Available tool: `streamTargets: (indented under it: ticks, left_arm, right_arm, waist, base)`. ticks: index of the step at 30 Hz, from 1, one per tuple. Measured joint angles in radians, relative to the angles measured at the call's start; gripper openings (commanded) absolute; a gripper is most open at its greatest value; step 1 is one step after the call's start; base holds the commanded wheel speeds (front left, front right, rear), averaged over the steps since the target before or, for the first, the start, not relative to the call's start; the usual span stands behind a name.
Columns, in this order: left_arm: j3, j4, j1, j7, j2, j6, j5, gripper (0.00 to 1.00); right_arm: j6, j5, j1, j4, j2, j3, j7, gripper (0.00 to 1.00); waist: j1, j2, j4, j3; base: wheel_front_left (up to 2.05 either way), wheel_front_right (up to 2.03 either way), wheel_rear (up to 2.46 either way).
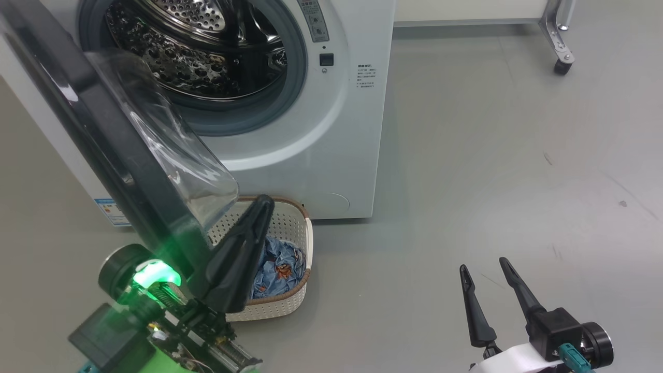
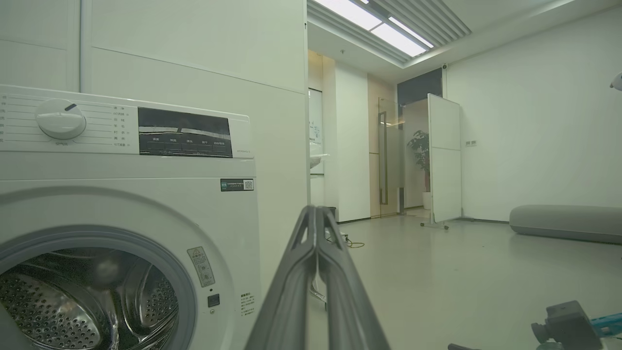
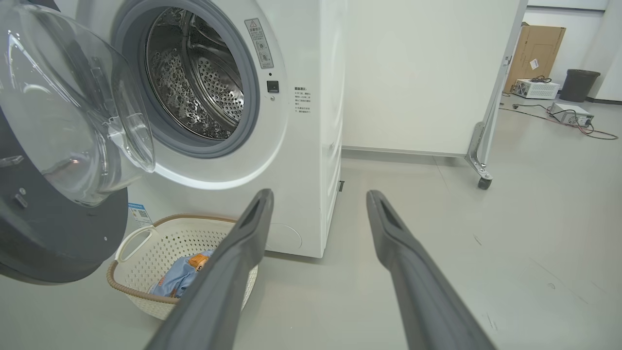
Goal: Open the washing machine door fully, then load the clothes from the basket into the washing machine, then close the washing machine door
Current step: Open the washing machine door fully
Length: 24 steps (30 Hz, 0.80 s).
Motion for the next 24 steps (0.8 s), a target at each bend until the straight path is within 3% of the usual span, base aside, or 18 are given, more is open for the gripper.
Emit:
streamTargets:
  ticks: [8, 24]
  left_arm:
    - [-0.098, 0.055, 0.022, 0.000, 0.008, 0.000, -0.006, 0.00]
    - [-0.109, 0.219, 0.045, 0.000, 0.009, 0.000, -0.007, 0.00]
  right_arm:
    - [0.007, 0.000, 0.000, 0.007, 0.001, 0.003, 0.000, 1.00]
    - [0.004, -0.002, -0.006, 0.004, 0.007, 0.001, 0.000, 1.00]
  waist:
    - [0.0000, 0.0000, -0.029, 0.016]
    - [0.0000, 0.0000, -0.048, 0.070]
  base:
    - [0.00, 0.00, 0.00]
    - [0.00, 0.00, 0.00]
